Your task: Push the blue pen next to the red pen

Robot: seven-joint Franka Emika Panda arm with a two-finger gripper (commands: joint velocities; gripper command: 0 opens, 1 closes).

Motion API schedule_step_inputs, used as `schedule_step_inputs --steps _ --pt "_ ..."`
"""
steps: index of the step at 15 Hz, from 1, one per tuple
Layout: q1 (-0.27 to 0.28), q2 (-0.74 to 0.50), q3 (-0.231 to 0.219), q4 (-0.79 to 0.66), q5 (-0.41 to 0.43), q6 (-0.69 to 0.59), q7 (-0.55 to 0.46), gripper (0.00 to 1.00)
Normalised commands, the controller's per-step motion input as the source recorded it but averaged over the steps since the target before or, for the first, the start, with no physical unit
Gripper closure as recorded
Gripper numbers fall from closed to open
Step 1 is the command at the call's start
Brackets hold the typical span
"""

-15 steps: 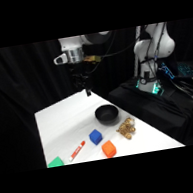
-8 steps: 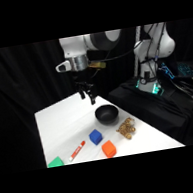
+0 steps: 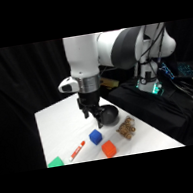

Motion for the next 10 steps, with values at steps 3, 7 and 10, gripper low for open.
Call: schedule_step_inputs --steps 3,7,10 --pt "0.177 0.51 0.005 0.6 -0.181 0.0 0.24 0.0" --pt "0.137 0.53 0.001 0.66 -0.076 -0.05 0.13 0.0" --pt "0.101 0.51 0.004 0.66 -0.006 -0.08 0.05 0.0"
